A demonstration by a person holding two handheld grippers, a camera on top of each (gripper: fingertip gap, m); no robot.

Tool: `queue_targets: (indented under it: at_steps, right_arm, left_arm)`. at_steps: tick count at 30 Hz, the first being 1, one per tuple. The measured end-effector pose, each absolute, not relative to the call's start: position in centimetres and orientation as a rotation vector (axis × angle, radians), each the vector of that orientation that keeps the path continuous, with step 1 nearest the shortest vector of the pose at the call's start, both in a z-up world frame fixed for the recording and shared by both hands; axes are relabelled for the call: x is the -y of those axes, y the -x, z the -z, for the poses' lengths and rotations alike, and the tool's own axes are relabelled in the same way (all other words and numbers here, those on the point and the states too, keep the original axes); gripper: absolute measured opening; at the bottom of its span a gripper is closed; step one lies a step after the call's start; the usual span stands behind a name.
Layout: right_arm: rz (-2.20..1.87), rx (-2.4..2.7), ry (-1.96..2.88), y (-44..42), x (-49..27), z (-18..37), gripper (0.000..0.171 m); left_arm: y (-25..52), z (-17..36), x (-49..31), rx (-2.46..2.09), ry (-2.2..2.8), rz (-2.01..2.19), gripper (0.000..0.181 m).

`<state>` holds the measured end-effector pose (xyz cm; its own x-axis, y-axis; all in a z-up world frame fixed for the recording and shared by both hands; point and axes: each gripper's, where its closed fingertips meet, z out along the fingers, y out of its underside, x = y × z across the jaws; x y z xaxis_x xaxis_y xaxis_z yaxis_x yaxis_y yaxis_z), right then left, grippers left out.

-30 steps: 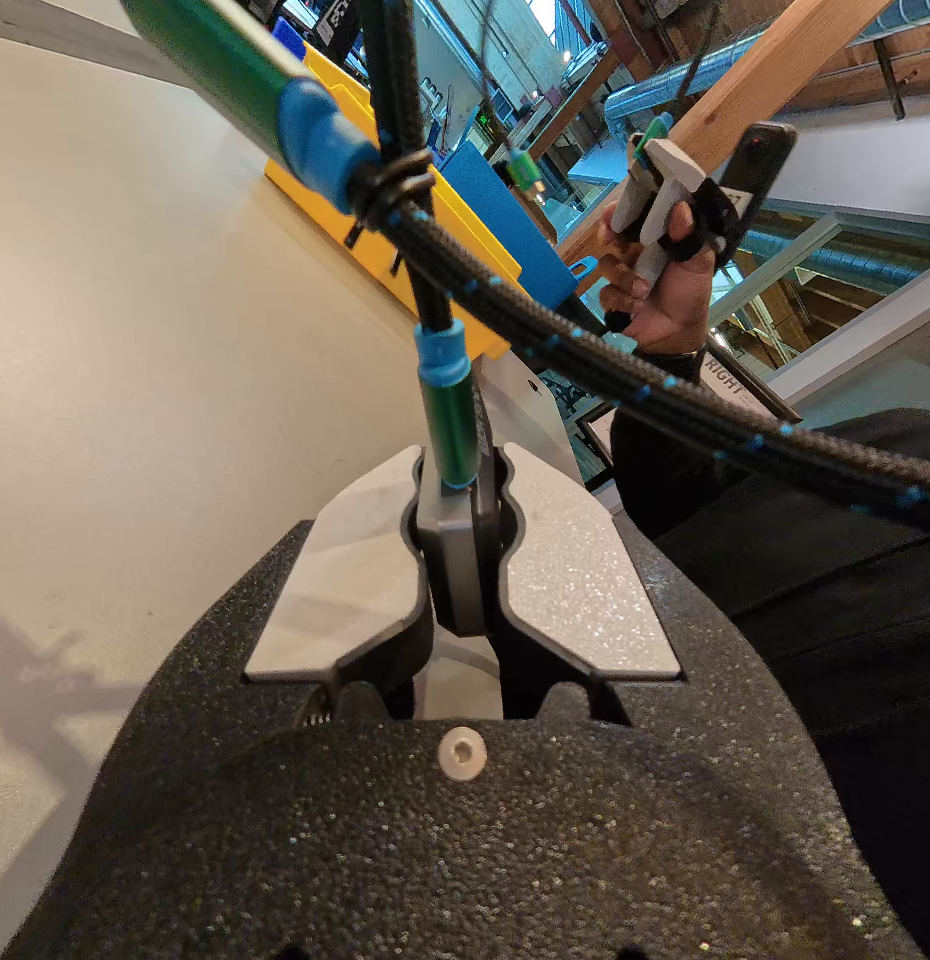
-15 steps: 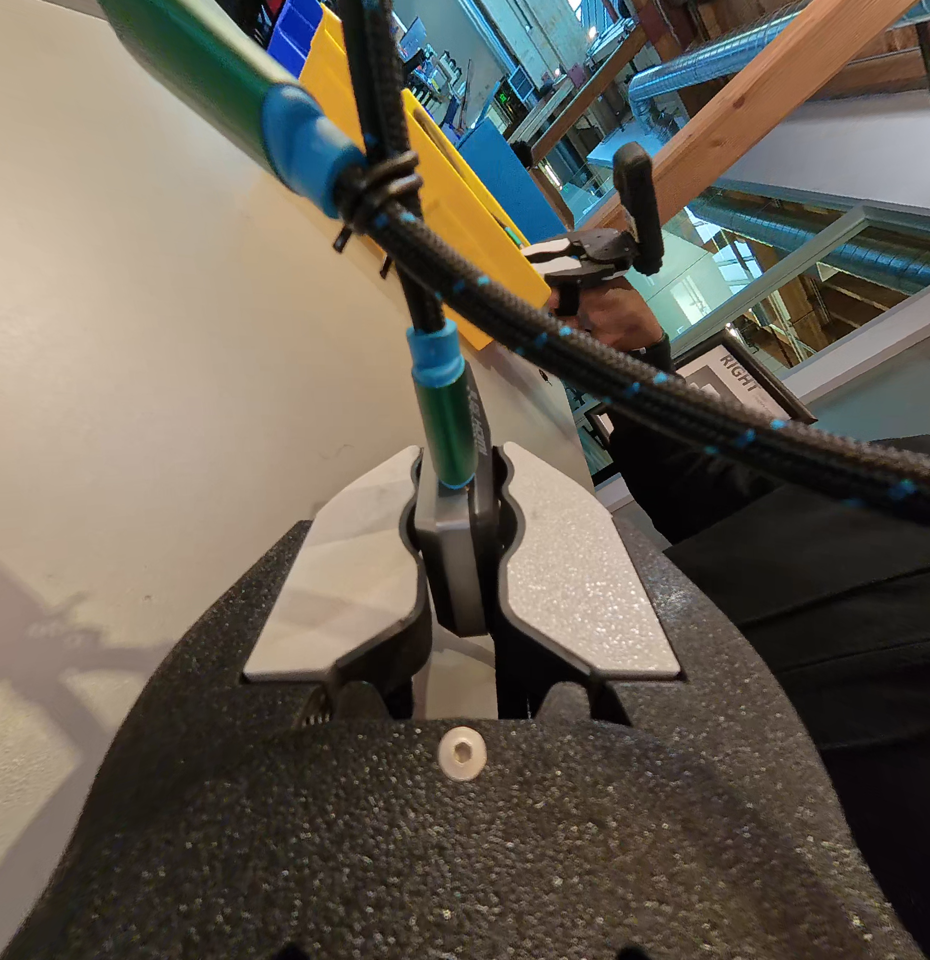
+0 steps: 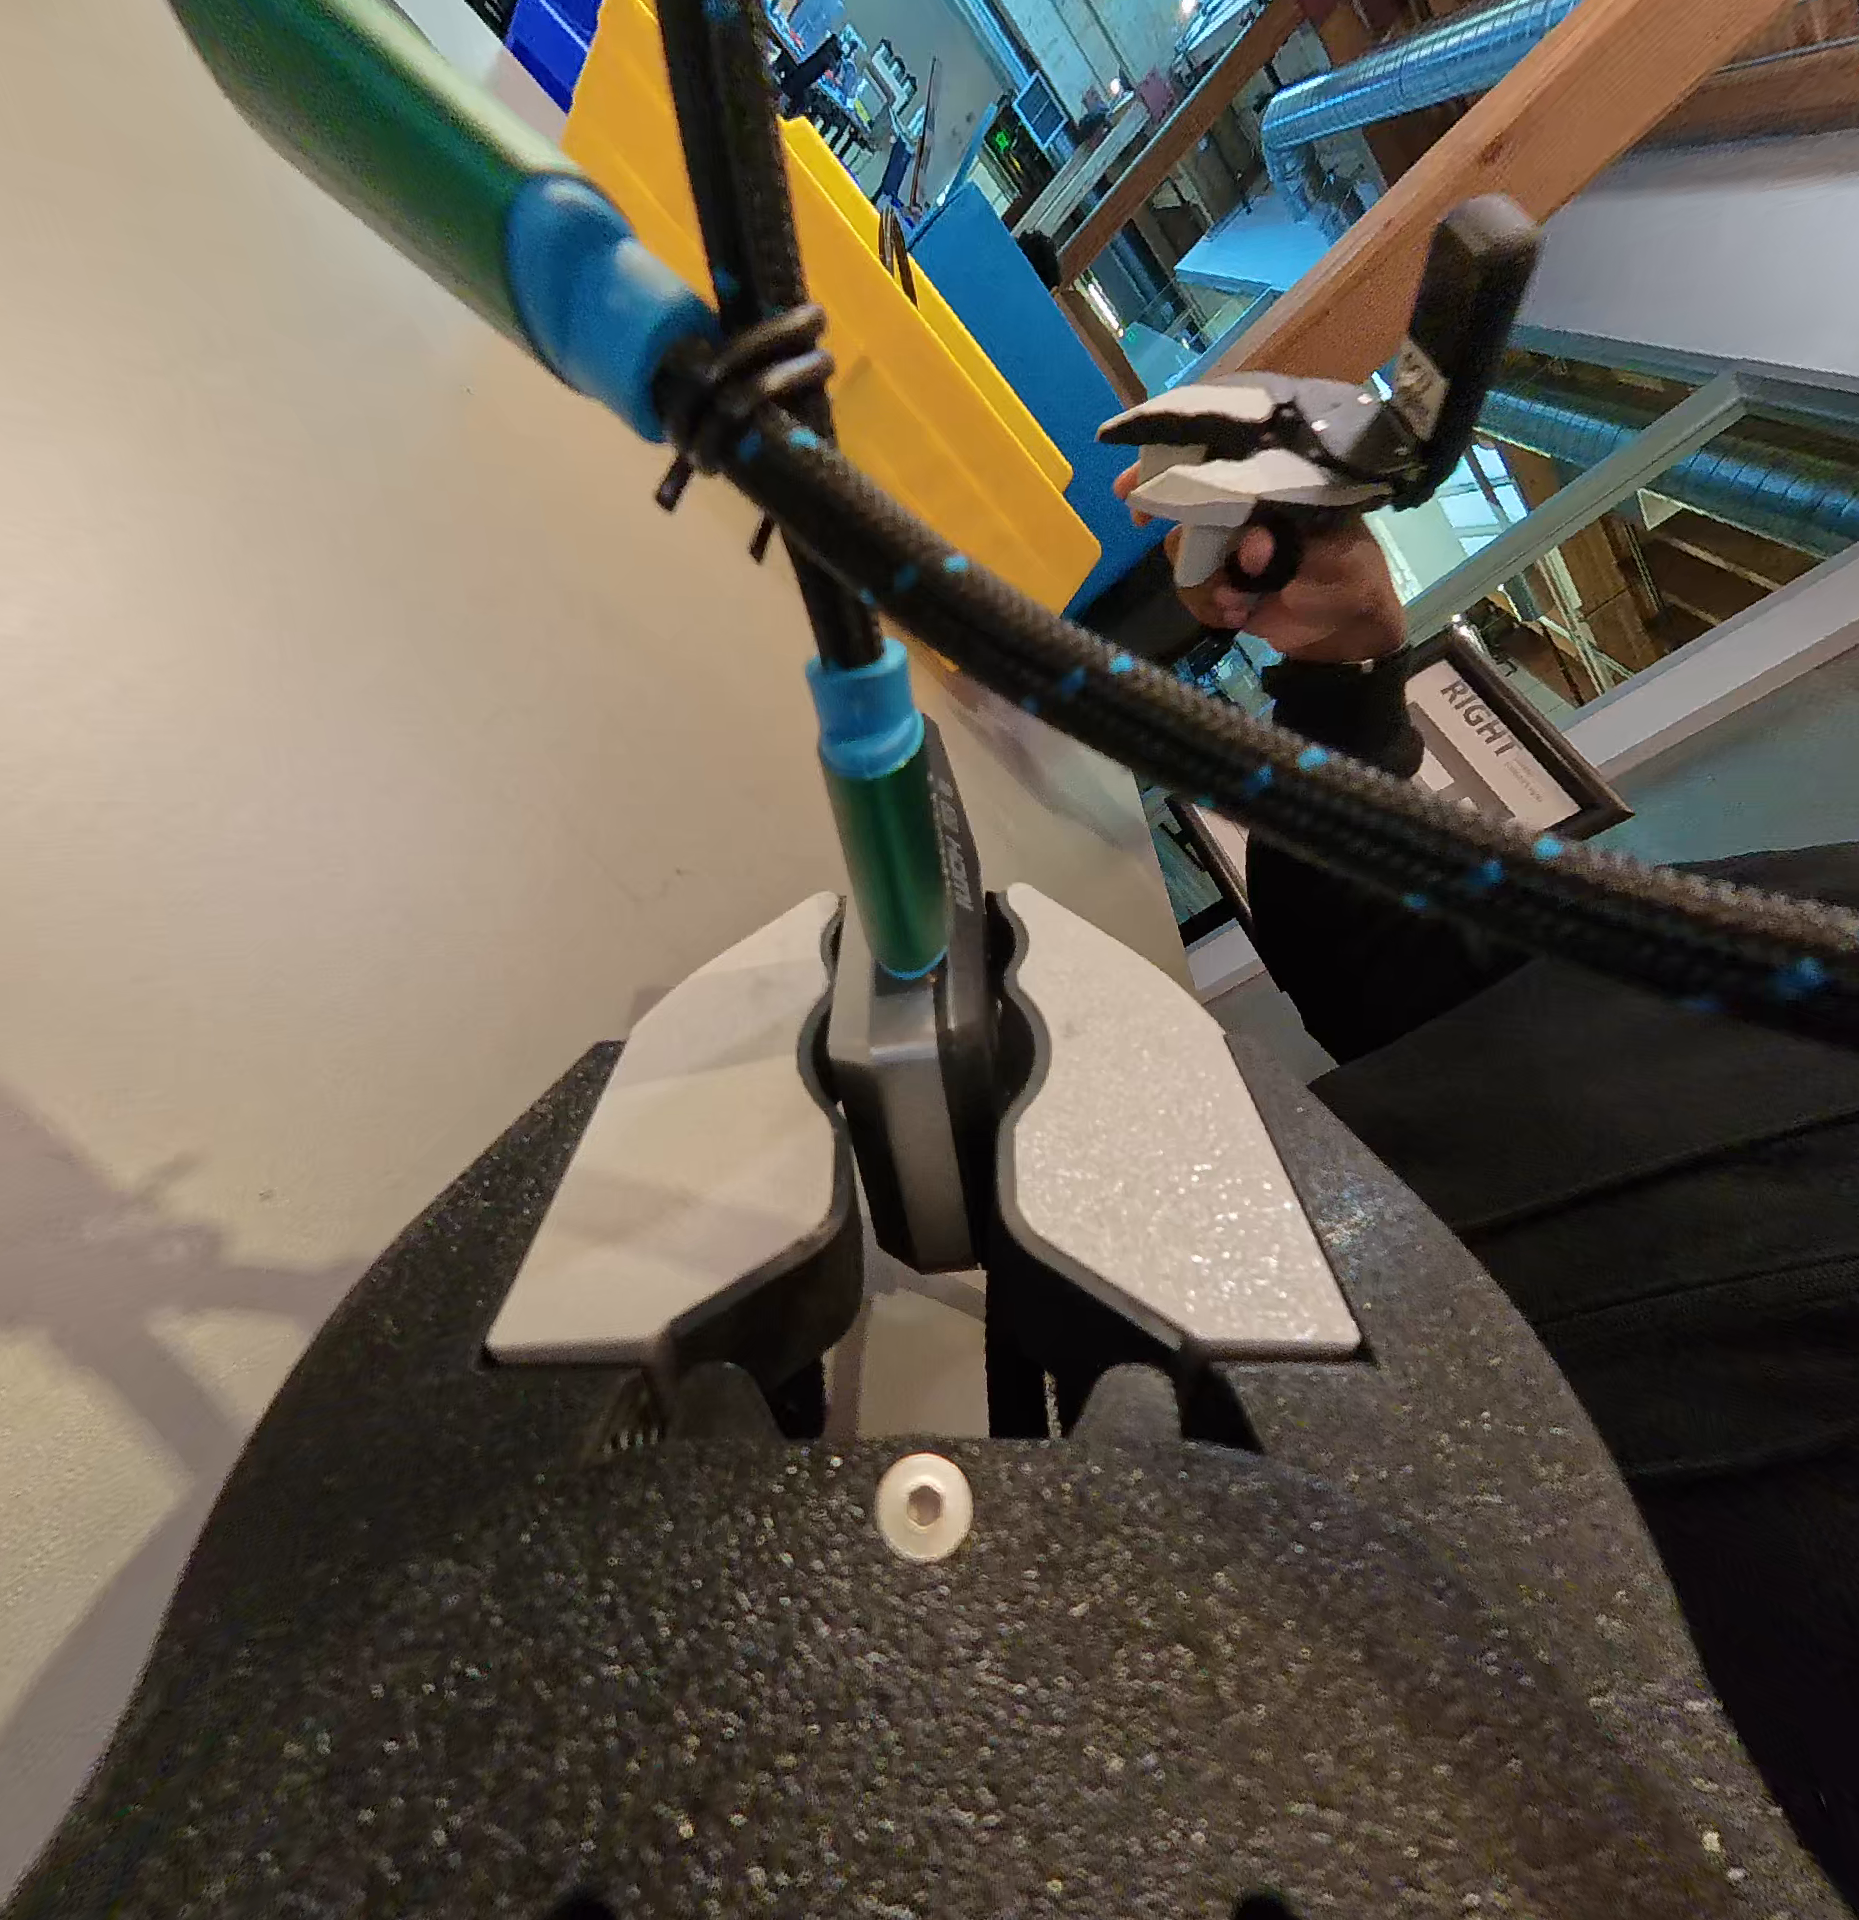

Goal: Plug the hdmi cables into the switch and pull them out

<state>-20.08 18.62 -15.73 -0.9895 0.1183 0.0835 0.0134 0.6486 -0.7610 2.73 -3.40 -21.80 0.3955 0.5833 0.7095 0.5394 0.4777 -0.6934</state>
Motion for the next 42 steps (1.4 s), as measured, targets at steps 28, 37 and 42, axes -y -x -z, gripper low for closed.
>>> queue_targets:
  at_steps: [28, 37, 42]
  right_arm:
    - [-1.896, 3.794, -0.368, -6.3, 2.2, 21.1, 0.024]
    - [-2.063, 3.77, -0.292, -6.3, 2.2, 21.0, 0.011]
    - [-2.103, 3.778, -0.259, -6.3, 2.2, 20.8, 0.01]
  left_arm:
    - [-4.8, 23.1, -3.5, 1.112, 1.4, 0.211, 0.024]
    - [-4.6, 23.8, -3.9, 1.15, 1.436, 0.213, 0.025]
    - [-4.8, 23.6, -4.0, 1.143, 1.421, 0.239, 0.024]
